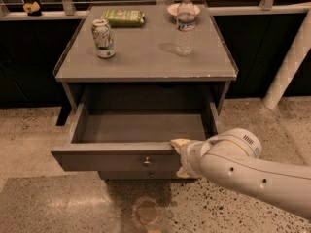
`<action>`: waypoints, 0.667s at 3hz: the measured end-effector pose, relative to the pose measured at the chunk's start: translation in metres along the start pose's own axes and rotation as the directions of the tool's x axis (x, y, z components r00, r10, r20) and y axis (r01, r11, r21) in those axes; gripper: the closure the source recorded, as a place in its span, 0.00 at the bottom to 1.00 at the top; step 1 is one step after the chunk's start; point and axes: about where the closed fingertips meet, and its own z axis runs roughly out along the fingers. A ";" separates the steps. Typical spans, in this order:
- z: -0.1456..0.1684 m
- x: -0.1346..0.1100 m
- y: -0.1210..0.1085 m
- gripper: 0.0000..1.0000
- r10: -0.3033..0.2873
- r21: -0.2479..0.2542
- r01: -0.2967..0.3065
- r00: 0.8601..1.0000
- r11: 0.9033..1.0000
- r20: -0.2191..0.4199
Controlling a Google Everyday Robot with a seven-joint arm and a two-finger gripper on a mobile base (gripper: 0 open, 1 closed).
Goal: Open top drawer
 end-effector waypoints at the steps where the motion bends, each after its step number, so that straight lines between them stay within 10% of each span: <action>1: 0.000 0.000 0.000 0.00 0.000 0.000 0.000 1.000 1.000 0.000; 2: 0.000 0.000 0.000 0.00 0.000 0.000 0.000 1.000 1.000 0.000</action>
Offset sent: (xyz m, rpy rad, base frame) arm 0.0000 0.0000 0.0000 0.0000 0.0000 0.0000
